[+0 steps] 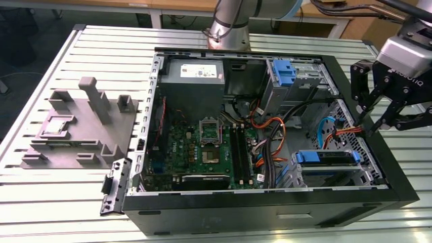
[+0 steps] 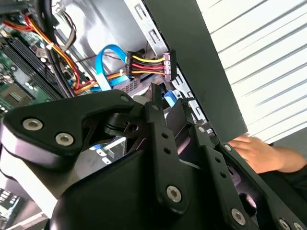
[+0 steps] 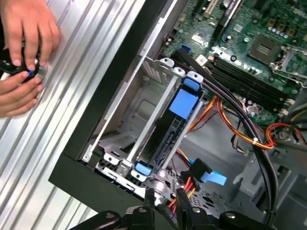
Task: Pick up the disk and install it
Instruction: 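Insert the first disk wire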
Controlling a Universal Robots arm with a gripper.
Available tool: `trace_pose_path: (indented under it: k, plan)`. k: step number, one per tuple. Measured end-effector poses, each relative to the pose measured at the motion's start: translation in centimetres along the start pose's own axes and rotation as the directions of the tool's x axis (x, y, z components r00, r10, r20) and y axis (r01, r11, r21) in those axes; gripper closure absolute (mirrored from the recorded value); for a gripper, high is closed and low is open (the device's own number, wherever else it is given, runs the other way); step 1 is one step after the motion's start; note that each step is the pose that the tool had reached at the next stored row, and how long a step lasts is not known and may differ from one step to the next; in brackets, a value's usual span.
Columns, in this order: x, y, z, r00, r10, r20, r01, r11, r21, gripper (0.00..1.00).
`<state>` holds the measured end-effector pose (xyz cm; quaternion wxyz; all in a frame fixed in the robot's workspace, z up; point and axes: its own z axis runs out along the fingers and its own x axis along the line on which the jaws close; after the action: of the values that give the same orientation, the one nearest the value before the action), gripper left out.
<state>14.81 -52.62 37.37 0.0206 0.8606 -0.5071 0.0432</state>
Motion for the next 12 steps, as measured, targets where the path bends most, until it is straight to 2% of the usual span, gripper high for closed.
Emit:
trace_pose_path:
  k: [2, 4, 8, 12]
  plan:
    - [-0.03, -0.17, 0.07, 0.9999, -0.001, -0.0105, 0.001, 1.0000, -0.0057, 0.69]
    - [-0.10, -0.38, 0.13, 0.9998, -0.002, -0.0180, 0.002, 1.0000, -0.0099, 0.69]
    - [-0.28, -0.66, 0.21, 0.9998, -0.009, -0.0191, 0.009, 0.9999, -0.0098, 0.69]
    - [-0.30, -0.67, 0.41, 0.9973, -0.071, -0.0193, 0.071, 0.9975, -0.0038, 0.69]
